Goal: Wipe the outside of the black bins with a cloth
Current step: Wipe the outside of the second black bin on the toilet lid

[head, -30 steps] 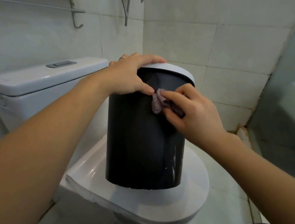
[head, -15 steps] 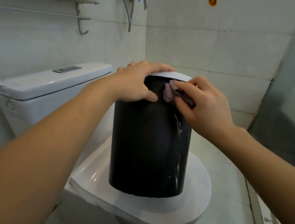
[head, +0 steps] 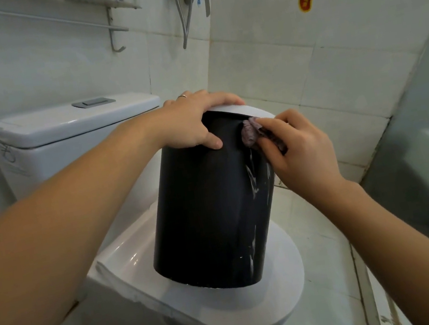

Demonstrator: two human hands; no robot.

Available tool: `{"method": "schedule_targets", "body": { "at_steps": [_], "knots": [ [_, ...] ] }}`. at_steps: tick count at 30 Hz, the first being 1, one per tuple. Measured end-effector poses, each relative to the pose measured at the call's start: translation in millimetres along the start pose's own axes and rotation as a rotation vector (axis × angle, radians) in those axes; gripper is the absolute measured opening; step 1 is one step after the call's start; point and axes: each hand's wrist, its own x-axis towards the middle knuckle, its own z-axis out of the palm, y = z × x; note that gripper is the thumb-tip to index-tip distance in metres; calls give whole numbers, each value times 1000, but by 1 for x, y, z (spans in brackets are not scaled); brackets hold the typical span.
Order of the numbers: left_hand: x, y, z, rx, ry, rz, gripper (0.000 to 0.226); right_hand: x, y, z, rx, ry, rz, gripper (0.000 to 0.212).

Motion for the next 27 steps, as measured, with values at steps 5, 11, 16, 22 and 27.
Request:
{"method": "schedule_targets", "body": {
  "at_steps": [5,11,16,22,27],
  "knots": [
    [0,-5,0,-15,20,-1,75,-22,-3,-1,66,-68,-128,26],
    [1,-6,0,-63,19,-11,76,-28,0,-3,48,-80,-210,24],
    [1,-2,2,-84,9,-30,75,1,2,0,23,-2,-50,23],
    [-1,0,3,-89,41,-44,74,-26,-5,-1,84,-77,-189,24],
    [-2,1,3,-91,49,-42,72,-20,-3,-3,39,-58,-133,24]
  ]
}}
